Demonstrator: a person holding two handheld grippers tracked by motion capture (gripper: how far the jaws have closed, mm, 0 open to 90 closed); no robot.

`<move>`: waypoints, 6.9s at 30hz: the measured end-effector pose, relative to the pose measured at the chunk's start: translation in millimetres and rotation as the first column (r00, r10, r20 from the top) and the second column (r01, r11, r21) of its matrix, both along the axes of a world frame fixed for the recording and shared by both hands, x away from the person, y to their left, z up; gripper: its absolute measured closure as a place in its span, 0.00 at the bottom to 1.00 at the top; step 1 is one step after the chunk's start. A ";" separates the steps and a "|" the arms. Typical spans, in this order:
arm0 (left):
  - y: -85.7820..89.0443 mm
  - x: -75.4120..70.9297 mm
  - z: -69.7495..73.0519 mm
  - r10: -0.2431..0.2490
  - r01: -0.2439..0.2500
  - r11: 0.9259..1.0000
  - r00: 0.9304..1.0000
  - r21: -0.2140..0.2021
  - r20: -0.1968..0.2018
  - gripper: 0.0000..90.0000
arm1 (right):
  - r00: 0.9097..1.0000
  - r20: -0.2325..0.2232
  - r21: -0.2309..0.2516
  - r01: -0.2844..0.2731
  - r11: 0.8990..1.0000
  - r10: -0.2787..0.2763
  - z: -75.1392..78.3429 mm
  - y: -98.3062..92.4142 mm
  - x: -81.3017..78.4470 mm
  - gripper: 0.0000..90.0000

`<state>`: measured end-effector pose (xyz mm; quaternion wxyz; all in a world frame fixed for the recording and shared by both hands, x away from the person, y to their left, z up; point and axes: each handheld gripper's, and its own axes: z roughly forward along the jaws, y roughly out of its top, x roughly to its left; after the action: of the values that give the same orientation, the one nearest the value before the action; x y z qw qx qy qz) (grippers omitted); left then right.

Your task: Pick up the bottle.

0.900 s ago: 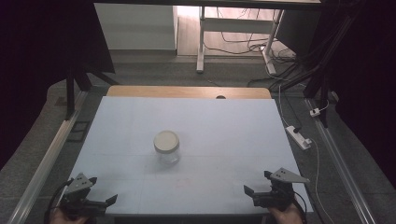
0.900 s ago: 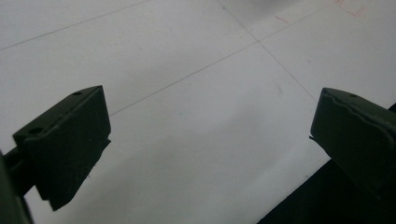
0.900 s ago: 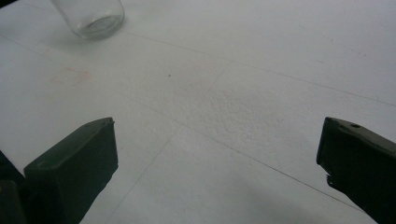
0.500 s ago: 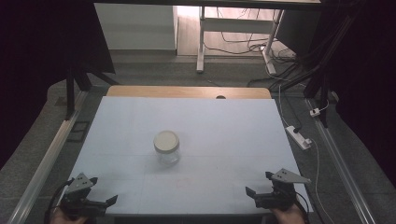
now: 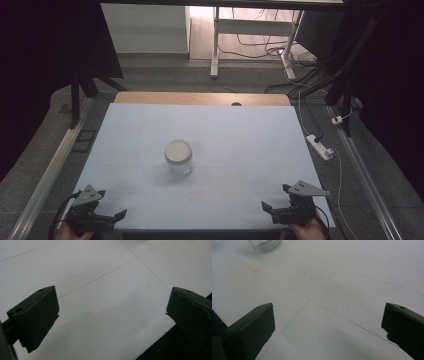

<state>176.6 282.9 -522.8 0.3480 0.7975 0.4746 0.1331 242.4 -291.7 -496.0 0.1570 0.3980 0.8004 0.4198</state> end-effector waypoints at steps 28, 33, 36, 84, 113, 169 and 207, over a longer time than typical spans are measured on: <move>-3.9 7.2 9.9 -0.067 0.072 0.995 0.996 -0.071 0.066 0.00 | 1.000 -0.001 -0.010 -0.010 1.000 0.010 -0.3 1.4 0.2 0.00; -5.6 10.6 8.5 -0.100 0.104 0.991 0.993 -0.085 0.059 0.00 | 1.000 0.000 -0.013 -0.013 1.000 0.013 -0.4 1.6 0.1 0.00; -5.3 13.0 8.5 -0.111 0.116 0.988 0.992 -0.103 0.062 0.00 | 1.000 0.001 -0.016 -0.014 1.000 0.014 -0.3 1.8 0.0 0.00; -55.1 91.1 10.0 -0.212 0.232 0.965 0.965 -0.123 0.156 0.00 | 1.000 -0.002 -0.045 -0.026 0.999 0.026 -1.0 5.5 0.0 0.00; -101.7 152.3 12.7 -0.334 0.356 0.929 0.924 -0.101 0.185 0.00 | 1.000 -0.006 -0.049 -0.031 0.998 0.030 -1.3 5.7 0.5 0.00; -131.4 169.9 20.9 -0.387 0.401 0.915 0.904 -0.047 0.183 0.08 | 0.999 -0.006 -0.050 -0.036 0.998 0.035 -1.4 5.8 0.3 0.00; -187.3 154.3 66.1 -0.544 0.550 0.835 0.816 0.025 0.195 0.08 | 1.000 -0.007 -0.048 -0.031 0.998 0.030 -1.5 5.5 0.6 0.00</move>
<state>330.9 95.6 -456.7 0.4291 0.8774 0.1915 0.0968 243.0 -286.2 -497.5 0.1577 0.3832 0.8168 0.4014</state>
